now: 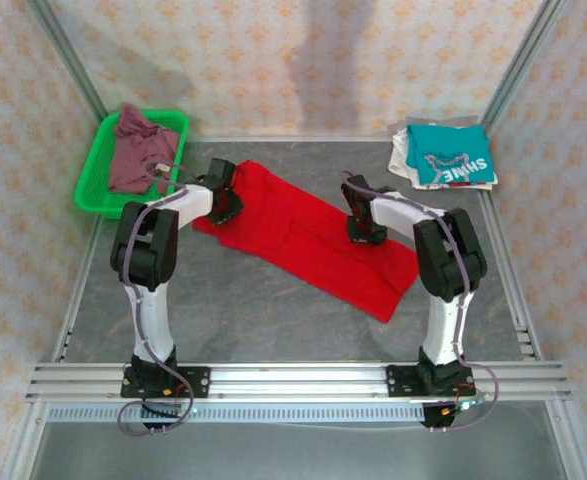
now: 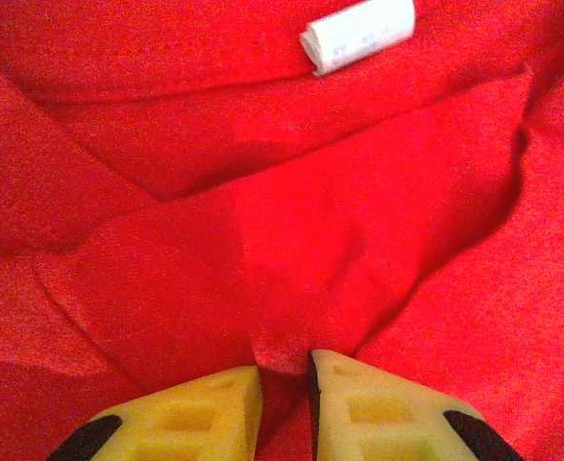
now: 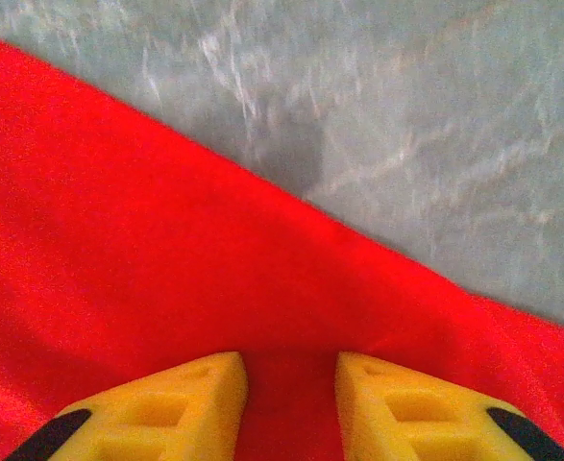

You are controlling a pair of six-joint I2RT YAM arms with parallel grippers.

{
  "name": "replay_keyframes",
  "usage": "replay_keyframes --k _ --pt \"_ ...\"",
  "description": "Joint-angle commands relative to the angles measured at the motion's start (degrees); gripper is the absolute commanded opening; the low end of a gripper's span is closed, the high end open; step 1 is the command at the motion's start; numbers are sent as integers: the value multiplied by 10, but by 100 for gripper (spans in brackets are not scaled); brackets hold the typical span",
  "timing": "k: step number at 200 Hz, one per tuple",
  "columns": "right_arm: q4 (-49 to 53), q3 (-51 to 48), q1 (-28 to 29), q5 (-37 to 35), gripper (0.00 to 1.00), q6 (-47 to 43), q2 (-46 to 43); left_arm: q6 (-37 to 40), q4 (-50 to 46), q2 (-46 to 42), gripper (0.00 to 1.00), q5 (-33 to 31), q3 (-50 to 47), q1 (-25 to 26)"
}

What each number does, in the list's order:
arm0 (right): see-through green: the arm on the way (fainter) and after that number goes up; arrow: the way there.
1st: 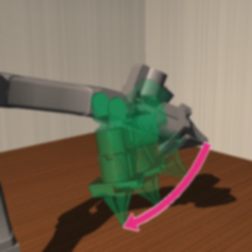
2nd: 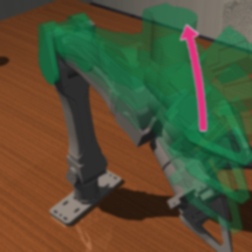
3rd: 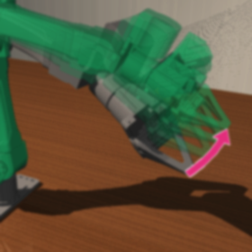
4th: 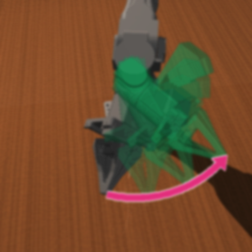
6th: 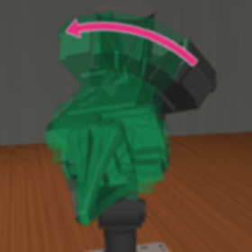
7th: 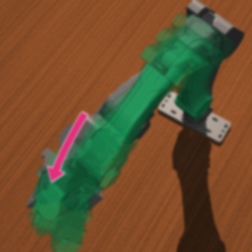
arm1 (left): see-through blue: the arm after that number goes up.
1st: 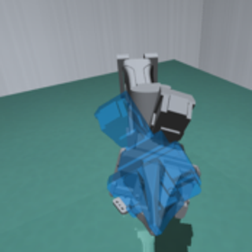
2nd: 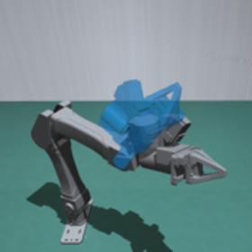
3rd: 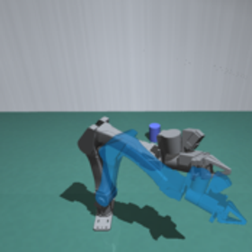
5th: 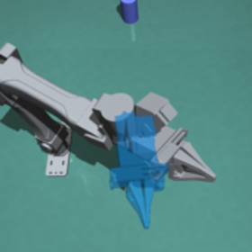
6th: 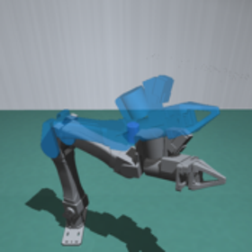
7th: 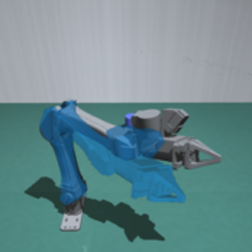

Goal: Fold and stack the t-shirts

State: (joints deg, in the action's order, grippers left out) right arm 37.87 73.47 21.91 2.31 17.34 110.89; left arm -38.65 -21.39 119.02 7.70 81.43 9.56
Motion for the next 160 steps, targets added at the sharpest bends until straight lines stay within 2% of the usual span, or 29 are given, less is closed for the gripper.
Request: replay_keyframes --k 1,33,56,81,104,124,139,160 --pt "43 -66 6 73 34 41 -3 33 -48 76 22 1 65 -7" --pt "35 -115 63 105 35 104 -41 67 -139 198 22 32 270 -4" --pt "-26 -162 121 159 37 186 -66 77 -189 272 22 38 419 3" --pt "-69 -171 155 176 39 250 -78 89 -212 313 23 40 518 8" --pt "-80 -159 154 157 42 263 -107 103 -222 309 24 30 550 6" --pt "-70 -135 146 129 45 246 -140 118 -234 271 27 3 543 4" --pt "-57 -105 132 116 48 219 -153 126 -219 214 28 -19 496 3" --pt "-44 -52 116 98 51 168 -148 122 -147 106 32 -30 361 5"
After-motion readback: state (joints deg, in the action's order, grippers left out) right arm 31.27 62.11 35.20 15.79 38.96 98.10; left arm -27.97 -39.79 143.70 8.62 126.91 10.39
